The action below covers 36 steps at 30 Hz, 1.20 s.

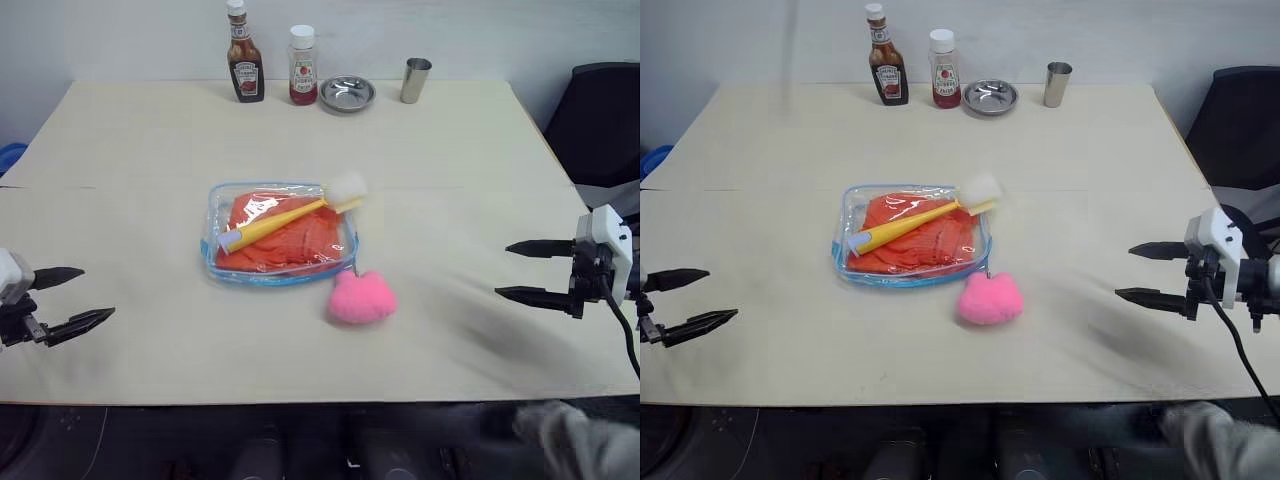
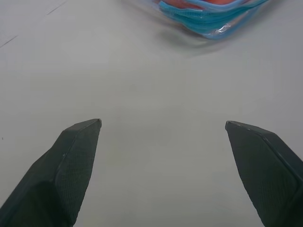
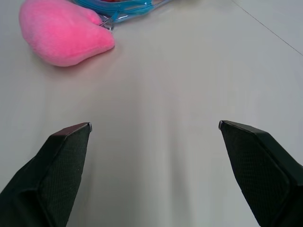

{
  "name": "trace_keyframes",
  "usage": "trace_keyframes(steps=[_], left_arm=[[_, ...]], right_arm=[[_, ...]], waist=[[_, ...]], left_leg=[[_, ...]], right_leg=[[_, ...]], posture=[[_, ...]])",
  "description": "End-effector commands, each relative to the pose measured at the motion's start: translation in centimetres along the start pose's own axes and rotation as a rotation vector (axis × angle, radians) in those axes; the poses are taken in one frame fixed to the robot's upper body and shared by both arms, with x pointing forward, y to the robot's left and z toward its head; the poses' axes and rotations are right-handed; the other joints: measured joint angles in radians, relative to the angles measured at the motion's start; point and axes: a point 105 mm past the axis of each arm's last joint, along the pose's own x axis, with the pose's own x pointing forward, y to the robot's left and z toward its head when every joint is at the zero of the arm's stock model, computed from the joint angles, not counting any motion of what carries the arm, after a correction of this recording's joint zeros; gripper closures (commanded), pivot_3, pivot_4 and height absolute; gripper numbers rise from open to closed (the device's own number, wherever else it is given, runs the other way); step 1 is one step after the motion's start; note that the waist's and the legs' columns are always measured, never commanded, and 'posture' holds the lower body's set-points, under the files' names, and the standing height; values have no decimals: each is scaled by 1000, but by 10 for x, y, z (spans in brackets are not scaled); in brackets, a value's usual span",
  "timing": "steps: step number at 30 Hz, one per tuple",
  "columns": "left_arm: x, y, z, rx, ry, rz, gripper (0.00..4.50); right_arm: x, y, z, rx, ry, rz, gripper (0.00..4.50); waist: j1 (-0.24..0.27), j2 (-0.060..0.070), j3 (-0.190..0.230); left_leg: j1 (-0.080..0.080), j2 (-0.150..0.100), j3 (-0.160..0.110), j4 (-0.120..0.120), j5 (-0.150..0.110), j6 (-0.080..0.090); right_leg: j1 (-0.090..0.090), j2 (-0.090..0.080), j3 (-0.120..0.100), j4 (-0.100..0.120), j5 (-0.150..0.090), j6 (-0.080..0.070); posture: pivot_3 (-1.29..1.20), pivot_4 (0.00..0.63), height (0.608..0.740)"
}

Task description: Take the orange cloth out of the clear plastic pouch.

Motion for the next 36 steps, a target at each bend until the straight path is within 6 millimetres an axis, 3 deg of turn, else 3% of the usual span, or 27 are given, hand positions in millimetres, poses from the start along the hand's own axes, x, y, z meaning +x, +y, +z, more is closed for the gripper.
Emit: trace_keyframes(steps=[1, 21, 30, 33, 36], left_arm=[[-2, 5, 6, 42, -5, 37, 40], [9, -12, 7, -33, -10, -21, 40], [30, -15, 49, -66, -171, -112, 40], [52, -19, 82, -25, -244, -186, 40], [73, -23, 102, 23, -258, -248, 40]], right_arm=[[-8, -2, 10, -35, -11, -17, 0], [-4, -2, 19, -17, -27, -56, 0], [1, 10, 33, 12, -75, -31, 0], [11, 22, 49, -26, -124, -28, 0], [22, 32, 62, -49, -165, -35, 0]], waist=[[0, 0, 0], [-2, 0, 0], [3, 0, 0], [7, 0, 0], [8, 0, 0]], left_leg=[[0, 0, 0, 1, 0, 0], [0, 0, 0, 7, 0, 0], [0, 0, 0, 8, 0, 0], [0, 0, -1, 8, 0, 0], [-1, 0, -2, 11, 0, -1]], right_leg=[[0, 0, 0, 1, 0, 0], [0, 0, 0, 8, 0, 0], [0, 0, 0, 9, 0, 0], [0, 0, 0, 9, 0, 0], [0, 1, -1, 11, 0, 0]], posture=[[0, 150, 740], [0, 150, 740], [0, 150, 740], [0, 150, 740], [0, 150, 740]])
